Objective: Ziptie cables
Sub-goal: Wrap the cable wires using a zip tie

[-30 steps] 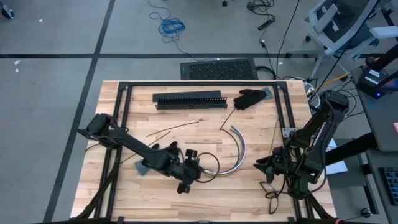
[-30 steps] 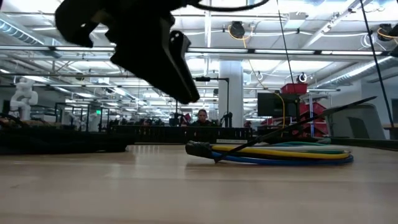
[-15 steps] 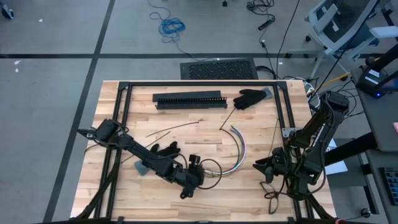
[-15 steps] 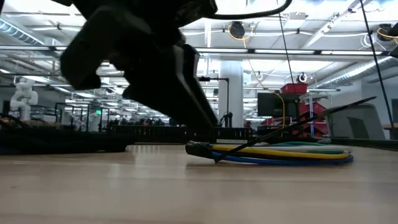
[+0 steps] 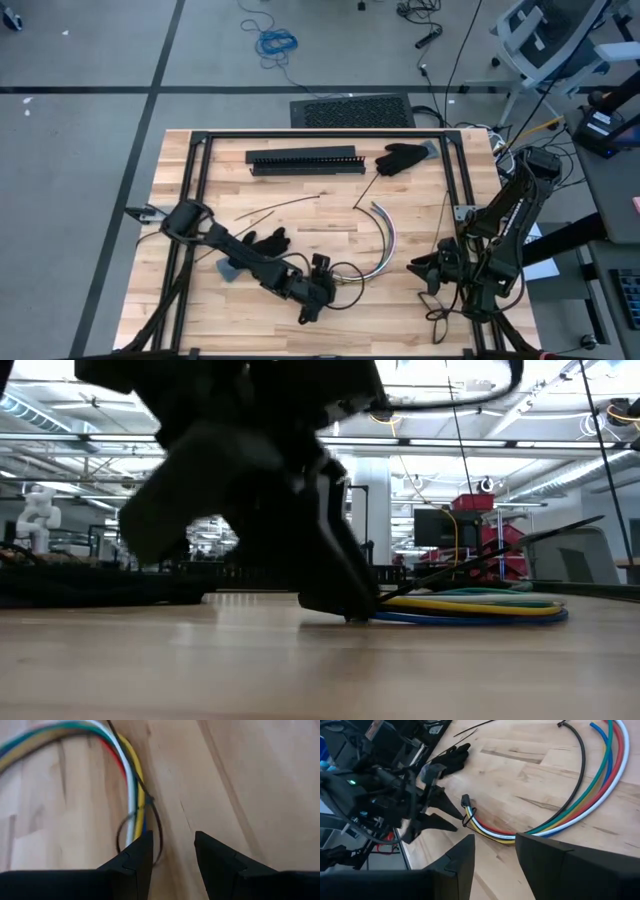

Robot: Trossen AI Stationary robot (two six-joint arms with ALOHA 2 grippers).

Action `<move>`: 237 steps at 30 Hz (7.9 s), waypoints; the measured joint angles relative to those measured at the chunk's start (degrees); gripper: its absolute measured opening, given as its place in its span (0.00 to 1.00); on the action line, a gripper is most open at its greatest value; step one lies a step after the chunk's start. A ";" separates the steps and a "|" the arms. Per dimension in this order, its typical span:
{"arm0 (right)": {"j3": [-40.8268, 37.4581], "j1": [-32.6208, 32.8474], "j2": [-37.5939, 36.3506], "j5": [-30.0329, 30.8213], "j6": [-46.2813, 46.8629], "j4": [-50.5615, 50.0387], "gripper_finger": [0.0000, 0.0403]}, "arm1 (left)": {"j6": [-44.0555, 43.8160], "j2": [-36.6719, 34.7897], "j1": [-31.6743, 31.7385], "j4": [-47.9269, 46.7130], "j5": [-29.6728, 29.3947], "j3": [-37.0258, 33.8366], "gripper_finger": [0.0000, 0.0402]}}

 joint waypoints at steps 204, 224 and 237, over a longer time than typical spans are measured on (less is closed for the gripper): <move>4.42 -17.96 17.57 5.57 -21.30 16.47 0.51 | 41.94 -6.38 14.84 2.34 8.58 4.18 0.00; -8.09 -12.98 17.58 20.47 0.63 33.21 0.46 | 35.80 -12.57 15.82 4.53 9.20 4.14 0.00; -8.24 -16.38 17.59 12.54 -22.05 52.83 0.47 | 35.74 -12.31 15.69 4.79 11.16 4.14 0.00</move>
